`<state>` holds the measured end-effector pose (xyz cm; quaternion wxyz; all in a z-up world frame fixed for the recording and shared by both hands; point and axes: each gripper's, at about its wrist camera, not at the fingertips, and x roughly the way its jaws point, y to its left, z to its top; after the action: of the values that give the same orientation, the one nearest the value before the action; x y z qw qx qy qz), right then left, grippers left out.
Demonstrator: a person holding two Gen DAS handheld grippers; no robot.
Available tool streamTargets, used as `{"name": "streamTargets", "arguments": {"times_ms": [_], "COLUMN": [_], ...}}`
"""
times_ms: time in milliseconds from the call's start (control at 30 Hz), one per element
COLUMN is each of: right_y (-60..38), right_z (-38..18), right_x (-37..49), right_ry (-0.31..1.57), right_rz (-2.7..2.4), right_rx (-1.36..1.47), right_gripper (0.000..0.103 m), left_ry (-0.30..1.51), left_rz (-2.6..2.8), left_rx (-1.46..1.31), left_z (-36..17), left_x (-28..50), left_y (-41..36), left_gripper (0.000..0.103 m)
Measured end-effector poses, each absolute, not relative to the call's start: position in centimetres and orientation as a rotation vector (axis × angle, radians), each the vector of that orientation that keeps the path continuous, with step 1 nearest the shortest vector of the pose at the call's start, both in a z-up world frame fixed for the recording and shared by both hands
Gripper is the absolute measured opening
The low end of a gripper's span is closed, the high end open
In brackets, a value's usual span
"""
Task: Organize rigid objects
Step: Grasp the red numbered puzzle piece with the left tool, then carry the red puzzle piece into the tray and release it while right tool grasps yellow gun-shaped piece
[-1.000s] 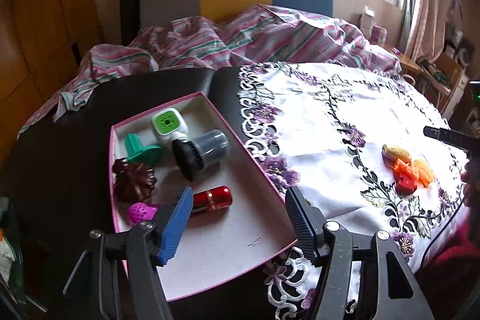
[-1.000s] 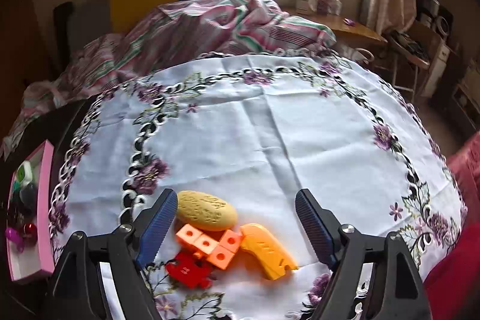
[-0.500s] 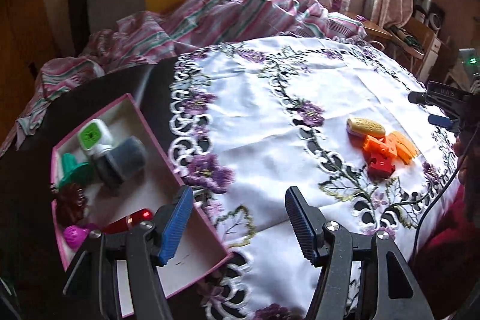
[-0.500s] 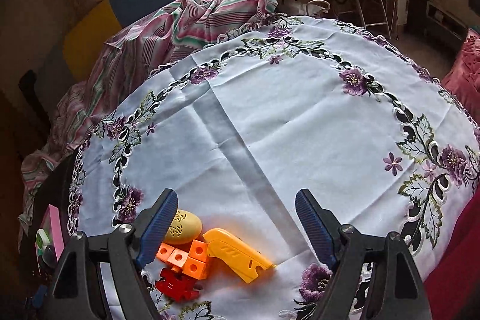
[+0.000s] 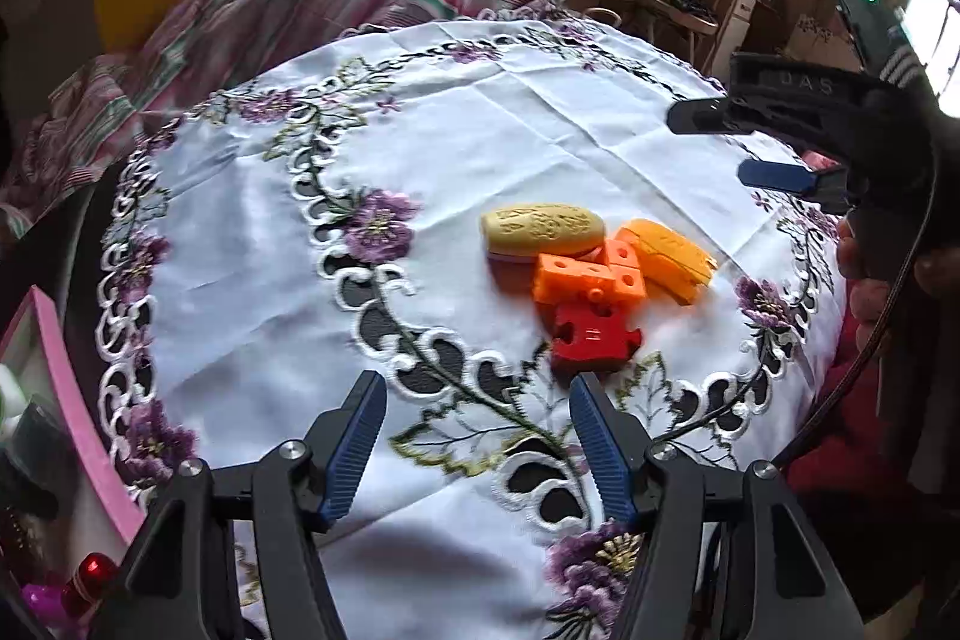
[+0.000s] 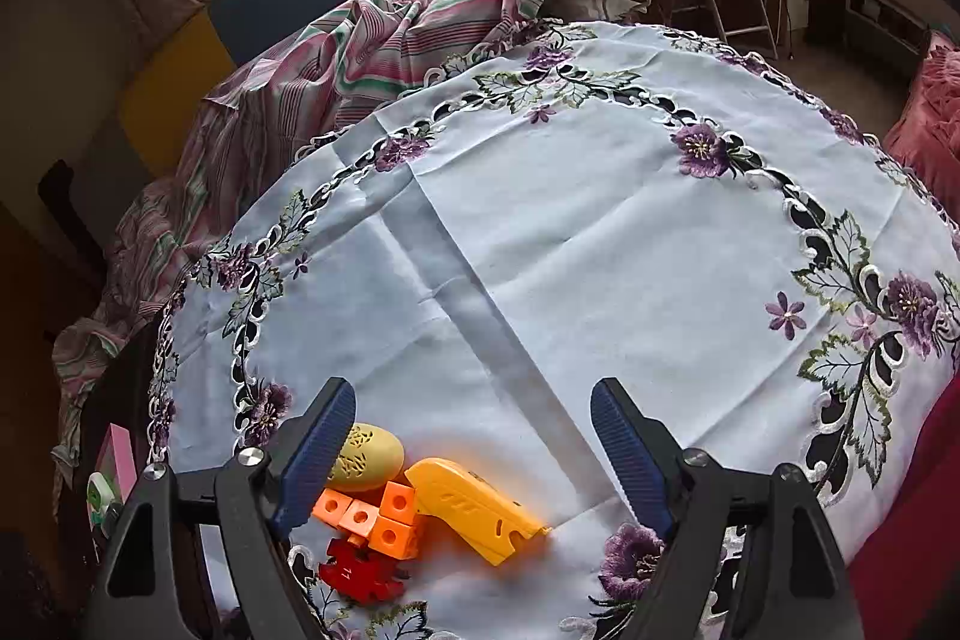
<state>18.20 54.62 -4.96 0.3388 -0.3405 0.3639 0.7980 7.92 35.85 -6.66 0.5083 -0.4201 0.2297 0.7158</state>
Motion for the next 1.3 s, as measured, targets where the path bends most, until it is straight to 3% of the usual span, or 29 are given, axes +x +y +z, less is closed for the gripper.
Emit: {"name": "streamTargets", "arguments": {"times_ms": [467, 533, 600, 867, 1100, 1233, 1300], "right_y": [54.4, 54.4, 54.4, 54.1, 53.7, 52.8, 52.0], "right_z": [-4.9, -4.9, -5.0, -6.3, -7.8, -7.5, -6.9], "right_x": [17.7, 17.7, 17.6, 16.8, 16.2, 15.8, 15.1], "right_ry": [0.949, 0.950, 0.938, 0.946, 0.923, 0.909, 0.806], "right_rz": [2.109, 2.109, 2.105, 2.090, 2.064, 2.092, 2.120], "right_rx": [-0.902, -0.905, -0.918, -1.030, -1.172, -1.256, -1.351], "right_gripper": [0.082, 0.083, 0.082, 0.082, 0.065, 0.062, 0.062], "left_ry": [0.586, 0.591, 0.611, 0.571, 0.504, 0.465, 0.432], "left_rz": [1.636, 1.646, 1.657, 1.752, 1.850, 1.874, 1.881], "left_rx": [-1.083, -1.080, -1.037, -1.009, -1.011, -1.001, -0.998], "left_z": [-10.0, -10.5, -10.4, -9.2, -7.8, -6.6, -6.1], "left_x": [9.8, 9.7, 9.9, 8.1, 6.7, 6.4, 6.0], "left_y": [41.6, 41.9, 41.9, 37.3, 31.1, 28.5, 27.4], "left_gripper": [0.064, 0.050, 0.047, 0.047, 0.047, 0.047, 0.047]}}
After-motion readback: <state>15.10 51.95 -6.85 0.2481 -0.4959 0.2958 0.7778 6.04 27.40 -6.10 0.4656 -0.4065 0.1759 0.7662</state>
